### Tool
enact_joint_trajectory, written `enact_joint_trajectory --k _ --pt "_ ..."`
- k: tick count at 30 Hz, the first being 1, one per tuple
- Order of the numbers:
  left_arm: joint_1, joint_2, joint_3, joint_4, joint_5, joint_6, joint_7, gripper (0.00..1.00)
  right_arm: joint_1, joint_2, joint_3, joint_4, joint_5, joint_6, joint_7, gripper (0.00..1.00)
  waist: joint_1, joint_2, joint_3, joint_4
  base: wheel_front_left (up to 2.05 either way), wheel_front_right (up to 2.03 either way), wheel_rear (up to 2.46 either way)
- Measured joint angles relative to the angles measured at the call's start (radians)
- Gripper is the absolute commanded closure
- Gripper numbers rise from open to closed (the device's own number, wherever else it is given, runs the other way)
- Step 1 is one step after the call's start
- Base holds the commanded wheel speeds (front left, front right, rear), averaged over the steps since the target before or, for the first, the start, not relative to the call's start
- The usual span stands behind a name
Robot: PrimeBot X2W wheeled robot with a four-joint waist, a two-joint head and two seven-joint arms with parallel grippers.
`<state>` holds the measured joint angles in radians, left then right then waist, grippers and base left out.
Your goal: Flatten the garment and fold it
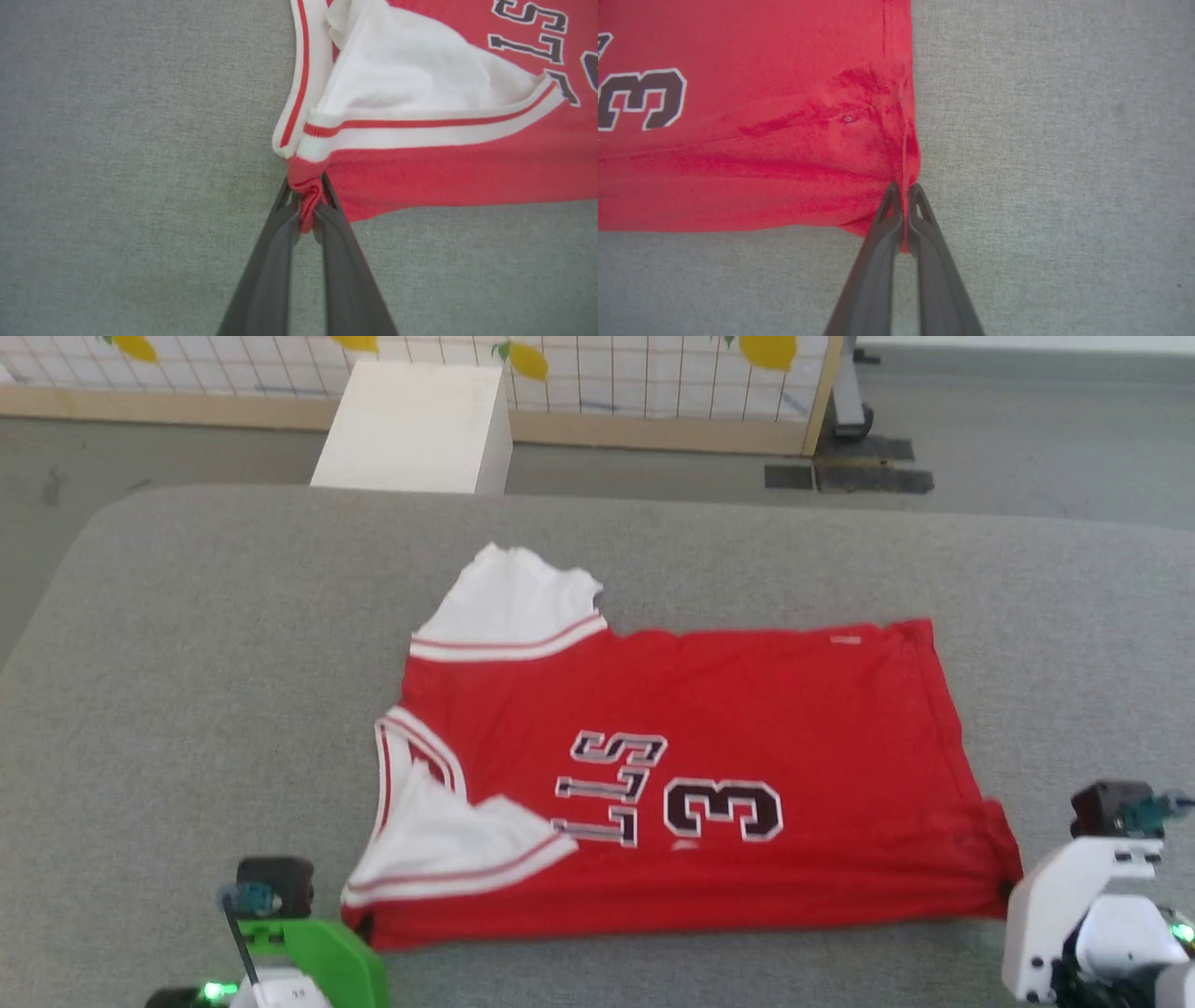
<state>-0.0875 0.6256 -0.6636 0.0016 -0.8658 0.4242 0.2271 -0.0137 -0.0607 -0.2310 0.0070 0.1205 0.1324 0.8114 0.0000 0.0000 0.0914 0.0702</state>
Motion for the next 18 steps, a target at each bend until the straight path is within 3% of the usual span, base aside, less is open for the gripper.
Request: enact_joint_trajectory --k 10,11,12,18 --pt "0.04 -0.027 -0.015 0.063 -0.042 -0.025 -0.013 1.0 0.058 0.002 -0.002 0.046 0.024 0.0 -0.022 1.0 0.0 0.0 -0.006 -0.002 0.0 0.0 0.0" --pt "0.04 -0.033 -0.016 0.076 -0.042 -0.031 -0.021 0.34 0.057 0.002 0.002 0.056 0.024 0.0 -0.041 0.5 0.0 0.0 -0.006 -0.002 0.0 0.0 0.0" --pt "0.039 -0.037 -0.018 0.088 -0.041 -0.037 -0.028 0.0 0.055 0.002 0.003 0.064 0.024 0.0 -0.064 0.0 0.0 0.0 -0.007 -0.001 0.0 0.0 0.0" --pt "0.037 -0.065 0.016 0.105 -0.04 -0.065 -0.137 0.0 0.024 -0.011 0.011 0.077 0.025 0.0 -0.198 0.0 0.0 0.0 -0.024 0.002 0.0 0.0 0.0"
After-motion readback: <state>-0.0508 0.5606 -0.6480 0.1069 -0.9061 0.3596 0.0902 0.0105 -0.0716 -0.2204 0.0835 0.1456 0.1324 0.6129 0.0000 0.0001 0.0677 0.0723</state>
